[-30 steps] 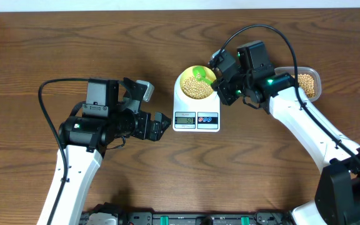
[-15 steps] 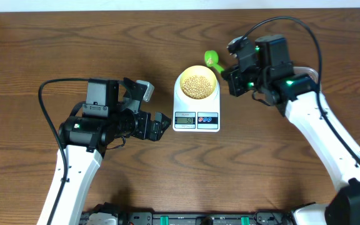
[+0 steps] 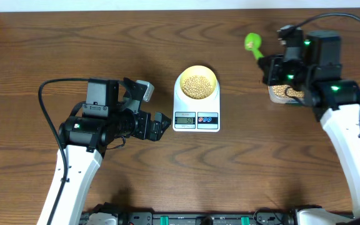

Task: Scoop item into bowl and weigh 50g on scale
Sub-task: 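Carry the green scoop right to the soybean tub with the right gripper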

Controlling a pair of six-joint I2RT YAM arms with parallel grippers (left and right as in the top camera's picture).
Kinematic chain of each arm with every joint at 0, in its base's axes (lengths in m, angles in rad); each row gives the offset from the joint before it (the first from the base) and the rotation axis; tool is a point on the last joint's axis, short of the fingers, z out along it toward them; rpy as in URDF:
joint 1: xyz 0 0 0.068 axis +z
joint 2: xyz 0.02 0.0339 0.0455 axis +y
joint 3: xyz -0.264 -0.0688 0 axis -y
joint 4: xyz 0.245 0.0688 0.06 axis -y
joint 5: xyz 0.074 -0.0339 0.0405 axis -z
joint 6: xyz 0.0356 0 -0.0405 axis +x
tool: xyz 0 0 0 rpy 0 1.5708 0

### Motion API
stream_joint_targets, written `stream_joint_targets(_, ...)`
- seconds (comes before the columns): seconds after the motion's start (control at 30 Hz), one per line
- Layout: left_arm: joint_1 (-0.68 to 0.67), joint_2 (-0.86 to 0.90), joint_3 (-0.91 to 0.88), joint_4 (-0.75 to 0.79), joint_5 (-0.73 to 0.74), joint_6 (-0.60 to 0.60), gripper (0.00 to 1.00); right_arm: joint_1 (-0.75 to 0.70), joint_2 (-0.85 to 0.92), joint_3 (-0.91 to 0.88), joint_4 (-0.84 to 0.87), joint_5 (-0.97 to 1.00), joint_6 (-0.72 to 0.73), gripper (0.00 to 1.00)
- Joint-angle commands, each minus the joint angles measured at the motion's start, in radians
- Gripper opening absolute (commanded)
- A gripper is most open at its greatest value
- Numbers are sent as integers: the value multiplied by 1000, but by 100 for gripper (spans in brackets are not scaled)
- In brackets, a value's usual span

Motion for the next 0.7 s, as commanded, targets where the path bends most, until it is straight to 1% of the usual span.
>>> stream_joint_targets(0.0,-2,0,2,-2,16,18,98,-43,-31,2,-24,-6,78,2)
stream_joint_targets(0.37,-2,0,2,-2,16,18,98,-193,-40,2,-214,12,97,1)
stream_joint_targets(0.5,-2,0,2,-2,16,18,98,-236,-39,2,-280,71,96,1)
stream_joint_targets(0.67,-2,0,2,-2,16,18,98,-243,-36,2,-327,205,96,2)
